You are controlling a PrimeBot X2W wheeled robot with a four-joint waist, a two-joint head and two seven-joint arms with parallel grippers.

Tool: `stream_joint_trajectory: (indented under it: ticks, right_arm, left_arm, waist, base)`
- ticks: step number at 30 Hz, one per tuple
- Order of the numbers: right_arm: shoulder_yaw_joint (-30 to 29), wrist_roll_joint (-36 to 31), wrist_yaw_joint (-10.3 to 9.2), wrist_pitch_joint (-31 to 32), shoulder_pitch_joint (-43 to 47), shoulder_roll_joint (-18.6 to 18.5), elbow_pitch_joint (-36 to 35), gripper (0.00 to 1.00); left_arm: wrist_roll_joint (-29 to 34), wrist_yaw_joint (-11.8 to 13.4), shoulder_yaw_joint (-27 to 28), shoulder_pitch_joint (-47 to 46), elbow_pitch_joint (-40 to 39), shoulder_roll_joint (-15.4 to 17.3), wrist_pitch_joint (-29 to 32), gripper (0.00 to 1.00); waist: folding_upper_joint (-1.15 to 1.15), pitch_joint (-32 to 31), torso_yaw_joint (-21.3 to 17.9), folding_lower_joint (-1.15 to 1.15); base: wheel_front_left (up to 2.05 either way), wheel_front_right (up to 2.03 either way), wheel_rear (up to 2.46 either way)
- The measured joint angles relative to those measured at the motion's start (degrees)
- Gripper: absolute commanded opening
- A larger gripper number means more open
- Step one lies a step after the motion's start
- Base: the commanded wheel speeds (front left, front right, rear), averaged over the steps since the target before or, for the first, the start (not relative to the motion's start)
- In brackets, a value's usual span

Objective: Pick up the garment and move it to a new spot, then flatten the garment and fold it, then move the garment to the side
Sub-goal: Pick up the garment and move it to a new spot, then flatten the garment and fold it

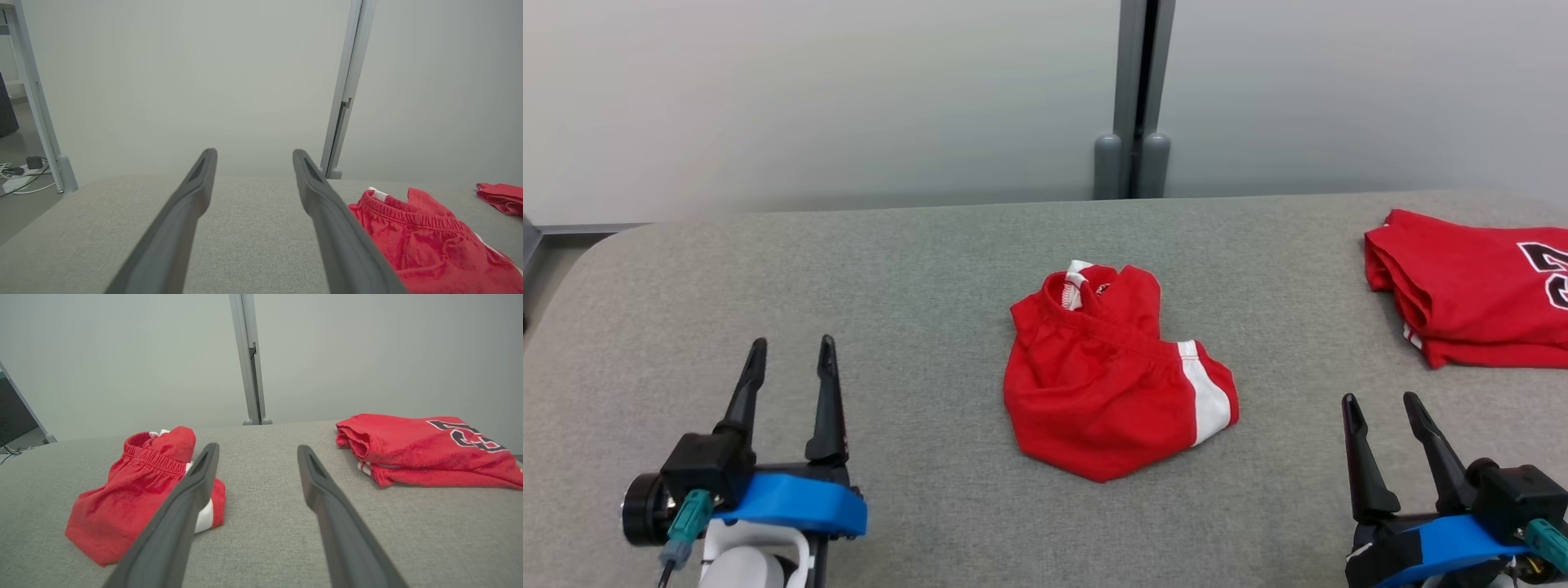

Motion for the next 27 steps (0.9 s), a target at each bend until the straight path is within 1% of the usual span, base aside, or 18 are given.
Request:
stream_joint_trajectory:
  ticks: [5,13,19,27]
  right_arm:
    - [-0.23,-0.29,0.00,0.52,0.33,0.00,-0.43,1.00]
    - [-0.54,-0.46,0.00,1.14,1.61,0.00,-0.65,1.00]
    - [-0.74,-0.88,0.00,1.65,2.20,0.00,-0.64,1.00]
    - [-0.70,-1.02,0.00,2.07,2.20,0.00,-0.63,1.00]
  left_arm:
    - [1.54,0.07,2.07,3.73,-2.48,0.40,-0.01,1.00]
    - [2.65,0.25,4.47,8.23,-3.98,-0.57,-0.01,1.00]
    - [3.46,-0.32,5.11,8.65,-3.86,-1.58,-0.01,1.00]
    - [4.26,-1.29,5.91,8.65,-3.54,-2.08,-0.01,1.00]
  waist:
    - [0.00,-0.42,1.49,0.00]
    - [0.00,-1.04,2.99,0.00]
    - [0.00,-1.08,3.77,0.00]
    - [0.00,-1.17,3.85,0.00]
  base:
    - [0.00,0.00,0.00]
    - [0.00,0.00,0.00]
    - [0.00,0.00,0.00]
    - [0.00,0.00,0.00]
